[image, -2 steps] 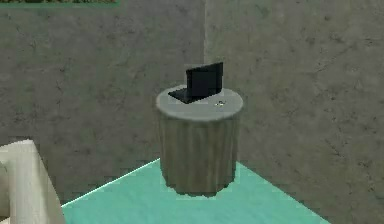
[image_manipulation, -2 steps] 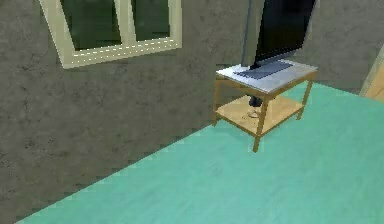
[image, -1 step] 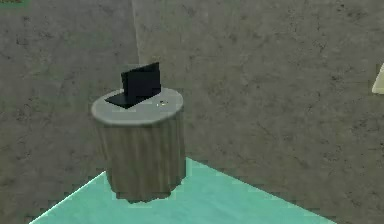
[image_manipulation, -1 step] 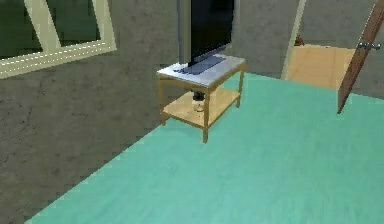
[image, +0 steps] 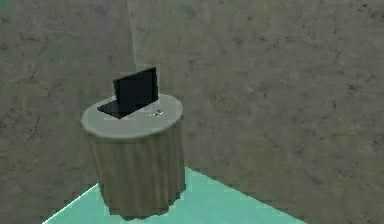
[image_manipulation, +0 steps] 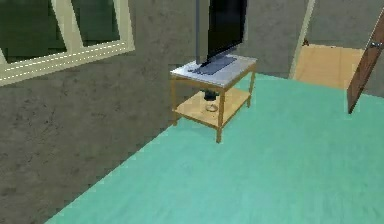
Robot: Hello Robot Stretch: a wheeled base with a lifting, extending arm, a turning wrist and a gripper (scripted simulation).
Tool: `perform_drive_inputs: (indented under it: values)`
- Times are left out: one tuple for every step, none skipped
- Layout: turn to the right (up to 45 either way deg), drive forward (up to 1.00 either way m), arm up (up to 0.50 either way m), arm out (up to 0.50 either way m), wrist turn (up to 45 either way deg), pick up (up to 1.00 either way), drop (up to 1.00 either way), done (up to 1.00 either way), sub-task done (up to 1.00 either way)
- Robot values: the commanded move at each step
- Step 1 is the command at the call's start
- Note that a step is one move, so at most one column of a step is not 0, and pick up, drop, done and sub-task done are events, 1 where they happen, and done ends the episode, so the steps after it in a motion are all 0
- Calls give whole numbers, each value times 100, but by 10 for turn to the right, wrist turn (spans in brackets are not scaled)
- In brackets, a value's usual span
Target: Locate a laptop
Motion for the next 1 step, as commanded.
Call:
perform_drive_inputs:
  values:
    - [-150,0,0,0,0,0,0,0,0]
